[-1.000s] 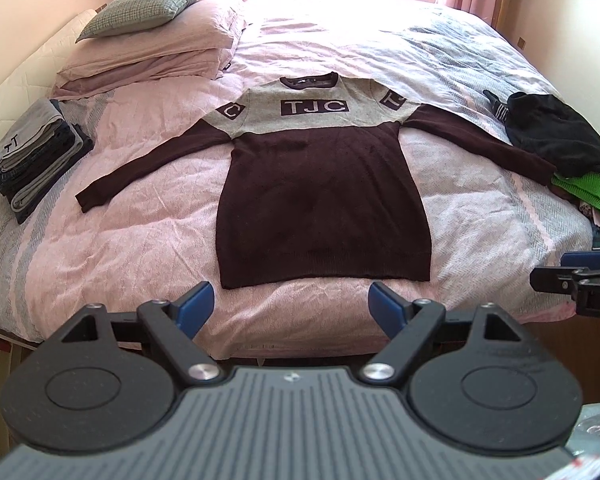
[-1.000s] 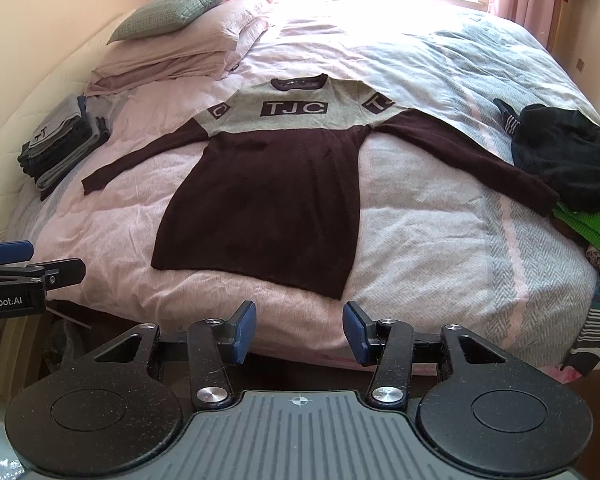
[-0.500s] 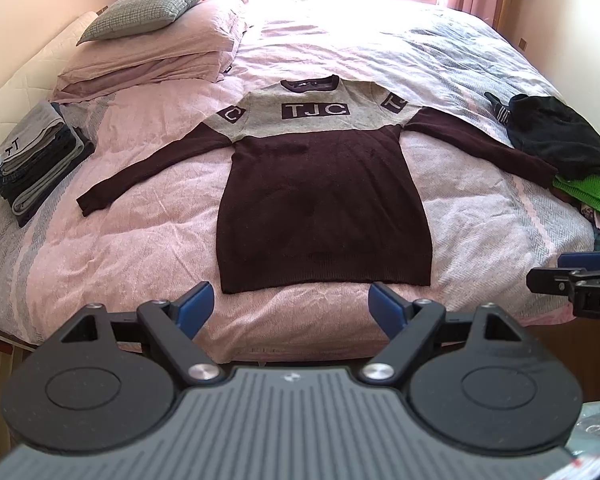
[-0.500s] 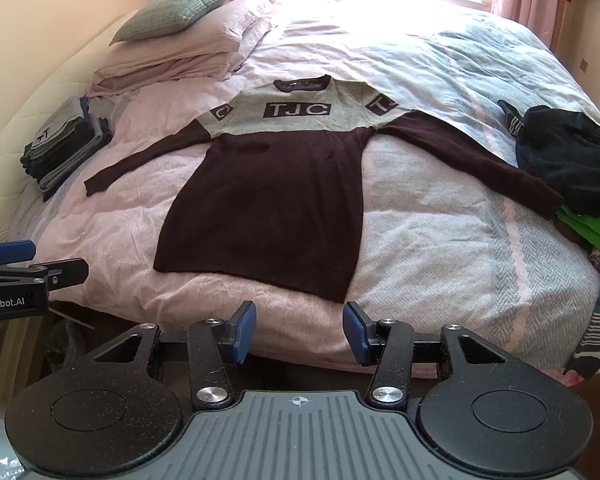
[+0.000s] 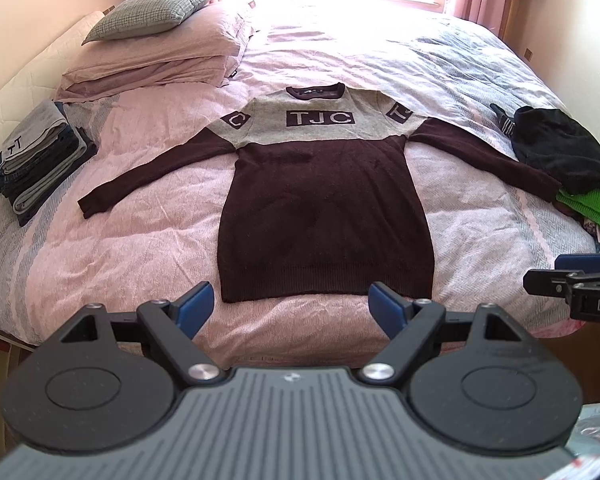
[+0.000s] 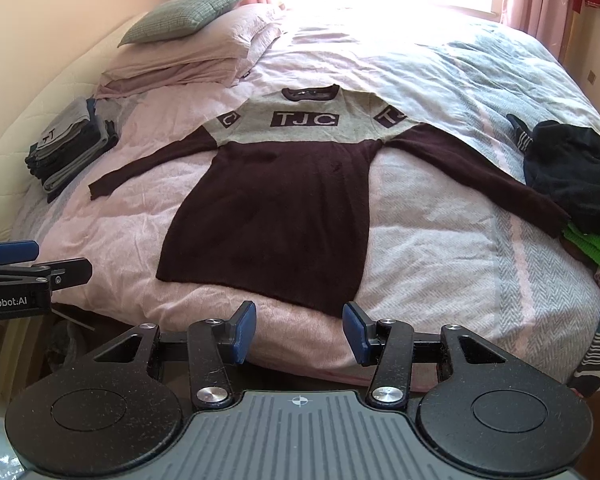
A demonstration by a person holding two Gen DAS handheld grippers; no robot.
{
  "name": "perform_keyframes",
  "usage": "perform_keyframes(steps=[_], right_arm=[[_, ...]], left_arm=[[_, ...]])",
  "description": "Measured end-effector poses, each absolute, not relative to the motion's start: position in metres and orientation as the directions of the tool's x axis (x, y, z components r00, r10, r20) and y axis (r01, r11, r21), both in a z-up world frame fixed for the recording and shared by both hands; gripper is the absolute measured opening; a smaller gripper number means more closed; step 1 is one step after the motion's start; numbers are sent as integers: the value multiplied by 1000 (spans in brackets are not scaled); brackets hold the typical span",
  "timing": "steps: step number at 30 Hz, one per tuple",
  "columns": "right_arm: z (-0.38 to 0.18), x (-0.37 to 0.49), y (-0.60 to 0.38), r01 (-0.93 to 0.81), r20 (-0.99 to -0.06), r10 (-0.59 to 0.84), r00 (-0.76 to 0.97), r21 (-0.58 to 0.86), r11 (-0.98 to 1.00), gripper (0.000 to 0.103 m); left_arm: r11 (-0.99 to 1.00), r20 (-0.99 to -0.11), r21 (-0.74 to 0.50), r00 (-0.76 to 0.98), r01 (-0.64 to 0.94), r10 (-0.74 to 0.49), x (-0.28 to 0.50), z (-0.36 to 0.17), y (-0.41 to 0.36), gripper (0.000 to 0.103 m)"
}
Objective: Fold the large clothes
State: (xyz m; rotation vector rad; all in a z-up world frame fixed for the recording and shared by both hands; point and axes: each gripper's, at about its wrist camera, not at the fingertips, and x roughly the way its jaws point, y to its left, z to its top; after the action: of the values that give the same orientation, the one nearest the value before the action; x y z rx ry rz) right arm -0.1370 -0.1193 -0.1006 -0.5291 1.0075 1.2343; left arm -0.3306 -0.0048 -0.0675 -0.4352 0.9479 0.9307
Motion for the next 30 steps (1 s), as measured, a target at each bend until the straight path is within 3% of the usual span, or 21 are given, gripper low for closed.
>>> perform_keyframes(steps=[10,19,30], right_arm=[[-106,-113,-95,-915,-831,556,9,218,340,45],[-118,-53,-30,-790,-744,666,51,378,482,45],[-141,-19,103,-725,-793,596,126,336,601,45]], left_arm=[[478,-839,-4,263,-878,476,-344,-76,39,82],[293,-843,-144,272,-945,464,-379,-101,153,81],[-48,-802,-465,398,-884,445,-425,-160,343,73]])
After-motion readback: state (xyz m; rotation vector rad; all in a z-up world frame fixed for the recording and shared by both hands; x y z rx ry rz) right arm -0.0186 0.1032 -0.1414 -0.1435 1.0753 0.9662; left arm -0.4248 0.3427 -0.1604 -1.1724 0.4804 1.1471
